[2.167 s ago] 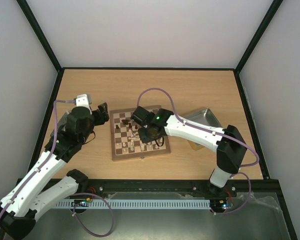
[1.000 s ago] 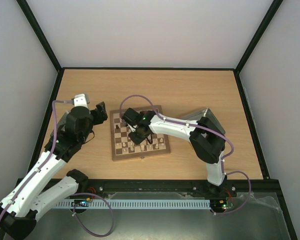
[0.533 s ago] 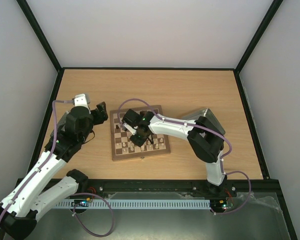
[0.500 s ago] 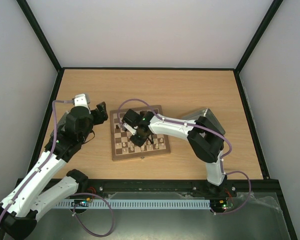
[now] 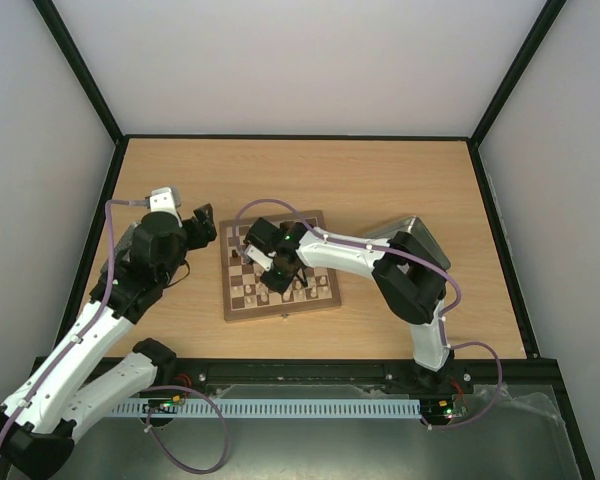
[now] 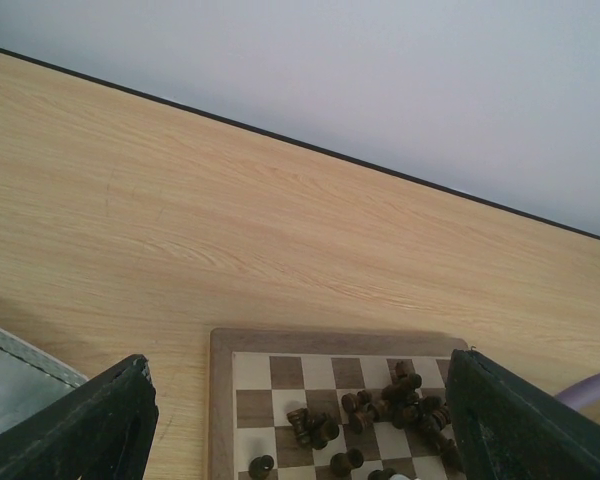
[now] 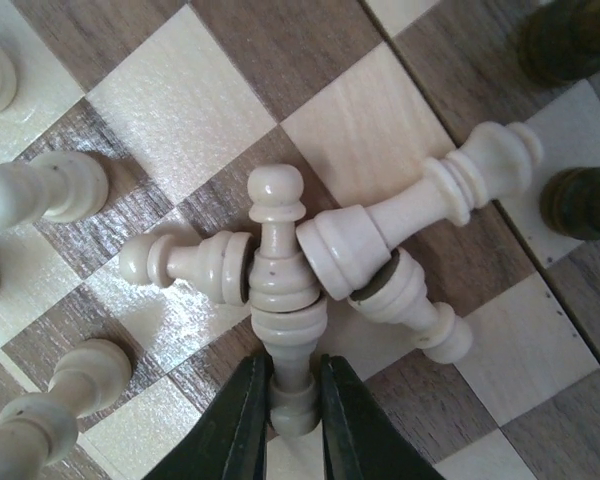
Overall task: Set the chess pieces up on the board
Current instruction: Pick up the chess piece from the chessboard.
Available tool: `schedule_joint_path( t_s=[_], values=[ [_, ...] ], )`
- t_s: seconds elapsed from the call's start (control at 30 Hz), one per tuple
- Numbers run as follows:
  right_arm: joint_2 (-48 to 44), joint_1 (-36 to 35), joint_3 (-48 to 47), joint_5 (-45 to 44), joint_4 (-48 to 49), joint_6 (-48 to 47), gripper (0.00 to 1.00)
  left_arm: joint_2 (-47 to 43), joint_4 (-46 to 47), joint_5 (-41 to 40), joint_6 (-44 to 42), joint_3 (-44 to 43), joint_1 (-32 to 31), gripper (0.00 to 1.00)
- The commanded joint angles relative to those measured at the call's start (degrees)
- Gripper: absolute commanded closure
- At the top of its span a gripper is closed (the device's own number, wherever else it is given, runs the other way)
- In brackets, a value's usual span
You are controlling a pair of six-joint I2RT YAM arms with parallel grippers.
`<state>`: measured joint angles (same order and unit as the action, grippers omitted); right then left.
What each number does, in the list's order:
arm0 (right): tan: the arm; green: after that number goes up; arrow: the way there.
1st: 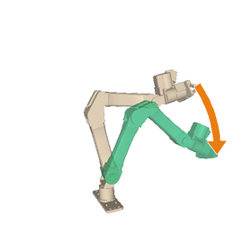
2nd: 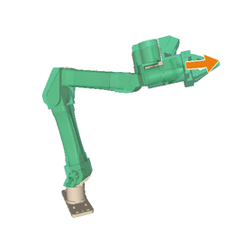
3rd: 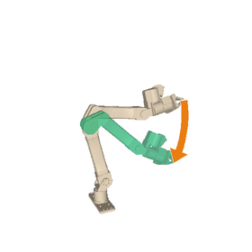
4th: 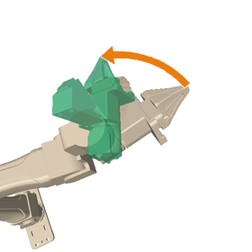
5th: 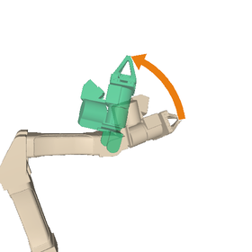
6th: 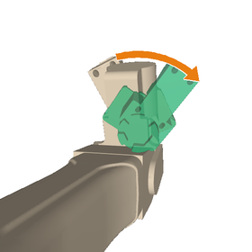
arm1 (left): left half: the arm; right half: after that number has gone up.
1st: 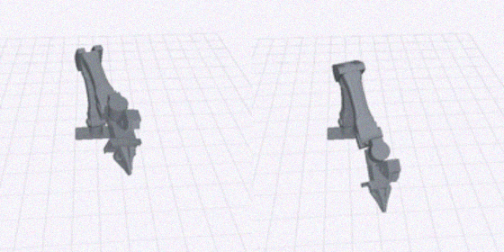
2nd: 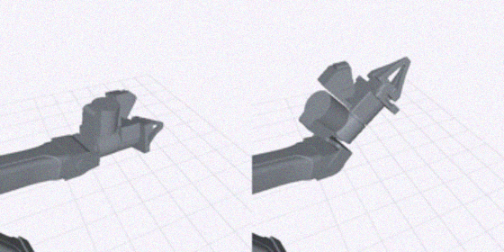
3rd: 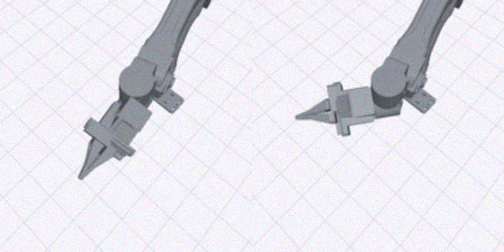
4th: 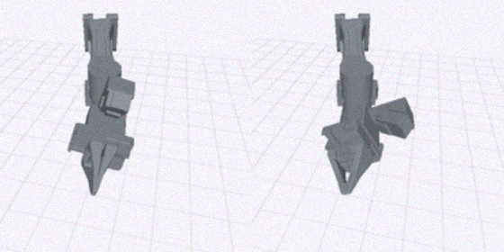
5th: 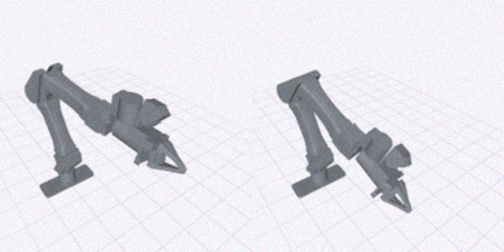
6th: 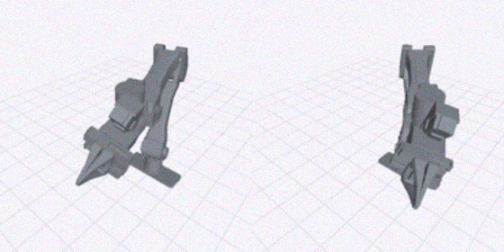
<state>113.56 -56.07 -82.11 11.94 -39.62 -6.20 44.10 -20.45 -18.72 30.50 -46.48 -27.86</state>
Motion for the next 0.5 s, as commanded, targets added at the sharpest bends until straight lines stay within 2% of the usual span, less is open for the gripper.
schedule_joint_path(
  t_s=[0.0,0.13,0.47],
  values=[
    [2.3,0.8,-0.1,-1.7,-0.4,-0.9,0.90,0.3,1.5,0.3,0.4,0.9,0.4,0.19],
    [1.7,0.8,-0.7,-1.6,-0.2,-0.2,0.94,0.3,1.5,0.6,0.6,0.9,0.5,0.19],
    [-3.4,0.8,-1.4,-0.9,1.6,2.4,0.95,0.3,1.7,0.9,1.1,1.2,0.5,0.19]
  ],
)
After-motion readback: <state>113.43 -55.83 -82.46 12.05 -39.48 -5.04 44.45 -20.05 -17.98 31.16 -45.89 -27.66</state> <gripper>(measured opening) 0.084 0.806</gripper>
